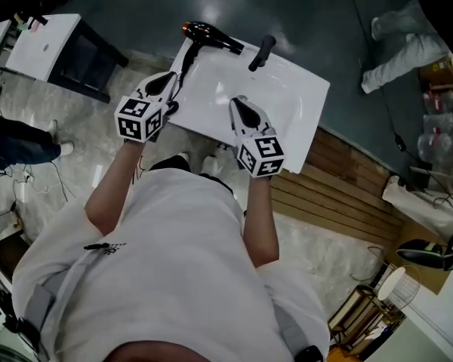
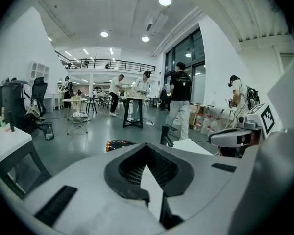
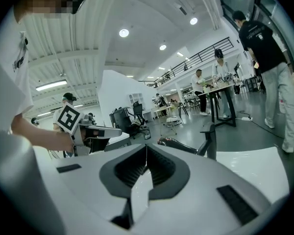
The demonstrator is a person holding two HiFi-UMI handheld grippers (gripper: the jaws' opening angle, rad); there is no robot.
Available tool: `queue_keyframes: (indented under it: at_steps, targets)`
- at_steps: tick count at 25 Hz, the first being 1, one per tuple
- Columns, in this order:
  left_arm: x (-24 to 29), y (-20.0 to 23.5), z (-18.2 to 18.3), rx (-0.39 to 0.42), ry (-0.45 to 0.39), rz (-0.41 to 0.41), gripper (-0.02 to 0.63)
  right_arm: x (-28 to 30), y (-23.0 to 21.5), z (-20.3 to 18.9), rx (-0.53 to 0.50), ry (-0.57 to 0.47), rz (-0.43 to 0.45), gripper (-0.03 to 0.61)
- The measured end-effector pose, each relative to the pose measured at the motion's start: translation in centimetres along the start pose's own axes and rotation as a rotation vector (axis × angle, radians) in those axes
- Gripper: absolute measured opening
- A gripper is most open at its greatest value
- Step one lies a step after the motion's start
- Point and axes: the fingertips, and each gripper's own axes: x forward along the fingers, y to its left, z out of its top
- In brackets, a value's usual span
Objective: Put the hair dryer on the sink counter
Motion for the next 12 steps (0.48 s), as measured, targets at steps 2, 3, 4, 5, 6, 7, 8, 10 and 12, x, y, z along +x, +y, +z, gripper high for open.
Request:
queue_keyframes:
  at_steps: [2, 3, 4, 5, 6, 7, 8, 10, 12]
  targets:
    - [-0.4, -0.1, 0.0, 0.007, -0.003, -0.009, 0.002, -0.1, 0.2, 0.4, -0.011, -0.008, -0.001, 0.008]
    - [-0.7, -0.2, 0.0, 0.010, -0.006, -0.015, 0.003, -0.2, 0.3, 0.7, -0.017, -0.013, -0.003, 0.008]
    - [-1.0, -0.3, 0.0, 0.013, -0.010, -0.021, 0.002, -0.4, 0.4, 0.9, -0.021, -0.017, -0.006, 0.008]
    - [-1.4, -0.4, 0.0, 0.015, -0.015, -0.028, 0.002, -0.5, 0.6, 1.1, -0.026, -0.023, -0.010, 0.008]
    - [-1.8, -0.4, 0.0, 0.017, -0.021, -0.034, 0.002, -0.7, 0.8, 1.4, -0.030, -0.029, -0.014, 0.008]
    - [-2.2, -0.3, 0.1, 0.020, -0.026, -0.039, 0.002, -0.8, 0.9, 1.7, -0.033, -0.037, -0.019, 0.008]
    - [-2.6, -0.1, 0.1, 0.022, -0.031, -0.044, 0.002, -0.8, 1.1, 2.0, -0.036, -0.044, -0.025, 0.008]
    - [-3.2, 0.3, 0.0, 0.025, -0.037, -0.052, 0.003, -0.9, 1.4, 2.4, -0.037, -0.057, -0.038, 0.008]
    - [-3.9, 0.7, -0.1, 0.026, -0.042, -0.059, 0.003, -1.1, 1.9, 2.8, -0.039, -0.066, -0.048, 0.008]
